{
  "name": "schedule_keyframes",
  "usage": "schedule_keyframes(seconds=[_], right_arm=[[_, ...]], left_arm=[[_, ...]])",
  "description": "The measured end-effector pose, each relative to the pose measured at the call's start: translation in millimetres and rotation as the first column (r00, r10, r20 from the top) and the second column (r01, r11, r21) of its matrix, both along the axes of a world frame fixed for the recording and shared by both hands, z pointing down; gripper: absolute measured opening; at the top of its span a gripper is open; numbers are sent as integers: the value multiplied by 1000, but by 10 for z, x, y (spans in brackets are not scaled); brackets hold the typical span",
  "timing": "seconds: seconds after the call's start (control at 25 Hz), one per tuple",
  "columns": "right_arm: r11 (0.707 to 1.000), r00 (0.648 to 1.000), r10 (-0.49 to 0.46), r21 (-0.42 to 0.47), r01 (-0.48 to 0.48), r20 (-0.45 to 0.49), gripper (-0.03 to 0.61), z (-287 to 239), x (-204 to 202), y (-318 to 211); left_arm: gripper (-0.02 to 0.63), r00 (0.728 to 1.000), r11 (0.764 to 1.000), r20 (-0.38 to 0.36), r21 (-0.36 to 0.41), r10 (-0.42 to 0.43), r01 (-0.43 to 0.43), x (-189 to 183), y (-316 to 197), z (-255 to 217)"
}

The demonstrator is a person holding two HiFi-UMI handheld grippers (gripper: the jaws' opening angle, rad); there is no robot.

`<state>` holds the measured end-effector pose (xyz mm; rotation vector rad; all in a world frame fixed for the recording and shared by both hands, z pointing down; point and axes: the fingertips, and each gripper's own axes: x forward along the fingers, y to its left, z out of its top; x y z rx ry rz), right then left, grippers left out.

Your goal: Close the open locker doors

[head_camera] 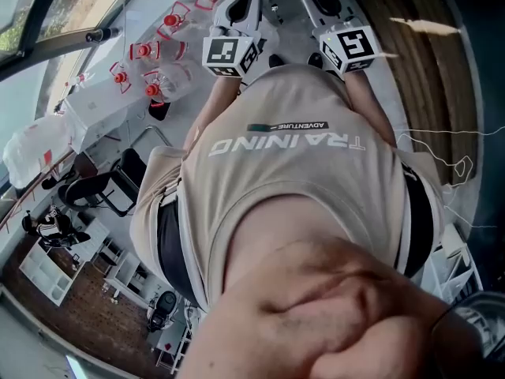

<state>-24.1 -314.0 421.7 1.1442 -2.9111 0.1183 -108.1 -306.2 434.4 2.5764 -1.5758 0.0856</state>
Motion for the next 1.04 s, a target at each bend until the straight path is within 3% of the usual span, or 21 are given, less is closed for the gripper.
schedule_keyframes(seconds=[0.16,0.28,0.4,0.6,1.04], right_arm=[[999,999,-26,-39,24,-47,14,123,-26,26],[998,998,-56,-33,55,-31,14,51,-52,61],[998,998,-62,-29,62,-7,14,56,-70,111],[995,993,-100,-19,99,-70,14,91,-14,180],[992,988,-125,-6,125,-95,14,81,28,269]], left_arm=[[0,999,999,-15,3,-36,36,-73,55,-59],[0,997,998,-27,-9,-66,66,-128,127,-68],[0,998,998,-1,-30,-57,57,-119,213,-5],[0,997,997,-22,-27,-67,67,4,281,64],[0,996,997,-22,7,-83,83,3,396,-16]])
